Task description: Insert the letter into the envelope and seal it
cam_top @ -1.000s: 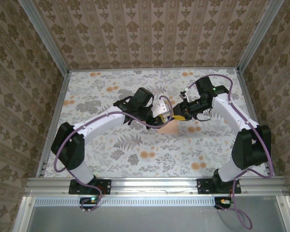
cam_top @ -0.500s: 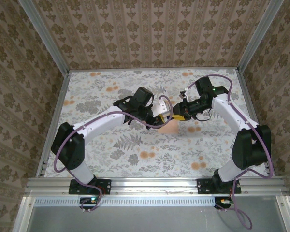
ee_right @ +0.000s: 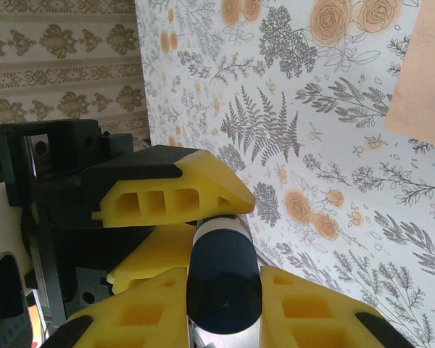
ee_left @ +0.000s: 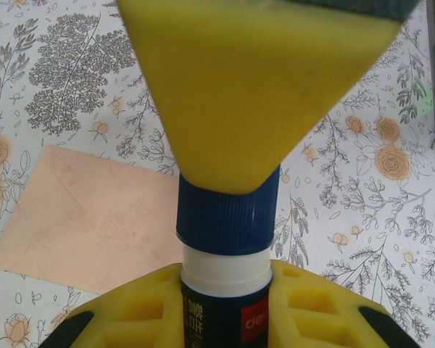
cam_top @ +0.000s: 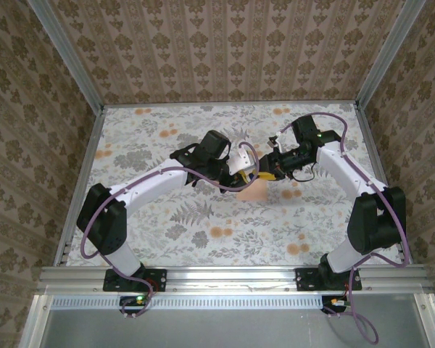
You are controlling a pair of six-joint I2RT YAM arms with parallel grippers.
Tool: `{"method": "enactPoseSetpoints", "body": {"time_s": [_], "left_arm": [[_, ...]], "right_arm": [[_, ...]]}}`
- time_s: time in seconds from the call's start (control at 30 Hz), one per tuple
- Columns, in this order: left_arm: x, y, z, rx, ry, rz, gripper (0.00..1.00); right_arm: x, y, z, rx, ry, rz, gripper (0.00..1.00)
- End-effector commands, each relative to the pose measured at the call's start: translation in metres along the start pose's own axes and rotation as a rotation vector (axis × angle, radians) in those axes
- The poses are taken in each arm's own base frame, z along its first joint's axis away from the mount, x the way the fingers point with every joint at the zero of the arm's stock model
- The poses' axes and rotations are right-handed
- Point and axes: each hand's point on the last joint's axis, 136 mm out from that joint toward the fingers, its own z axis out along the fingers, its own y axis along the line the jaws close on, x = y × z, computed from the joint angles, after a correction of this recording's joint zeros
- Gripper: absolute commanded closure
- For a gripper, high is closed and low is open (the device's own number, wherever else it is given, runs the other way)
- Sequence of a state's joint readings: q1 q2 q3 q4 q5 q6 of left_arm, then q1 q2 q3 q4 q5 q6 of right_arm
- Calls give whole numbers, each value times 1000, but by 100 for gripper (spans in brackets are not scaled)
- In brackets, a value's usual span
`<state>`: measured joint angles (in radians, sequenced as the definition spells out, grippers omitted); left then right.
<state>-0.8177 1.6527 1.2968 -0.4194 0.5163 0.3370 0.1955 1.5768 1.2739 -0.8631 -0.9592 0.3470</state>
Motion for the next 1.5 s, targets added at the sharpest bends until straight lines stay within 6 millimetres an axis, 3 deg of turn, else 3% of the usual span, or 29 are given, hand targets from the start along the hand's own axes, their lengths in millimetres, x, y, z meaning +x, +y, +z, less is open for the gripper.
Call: {"method": "enactPoseSetpoints", "body": {"time_s": [0.0, 0.6, 1.1, 1.47], "left_arm": [[-23, -6, -1, 23, -68, 32, 100], [-41, -7, 7, 29, -103, 75, 100], [-68, -7, -15, -27, -213, 85, 100], [-84, 0, -13, -59, -277, 77, 100]], "right_arm": [[5, 1, 8, -28, 40, 19, 76], [11, 6, 36, -39, 85, 12, 76], [17, 8, 43, -86, 90, 34, 77], [21, 10, 50, -101, 82, 36, 77]]}}
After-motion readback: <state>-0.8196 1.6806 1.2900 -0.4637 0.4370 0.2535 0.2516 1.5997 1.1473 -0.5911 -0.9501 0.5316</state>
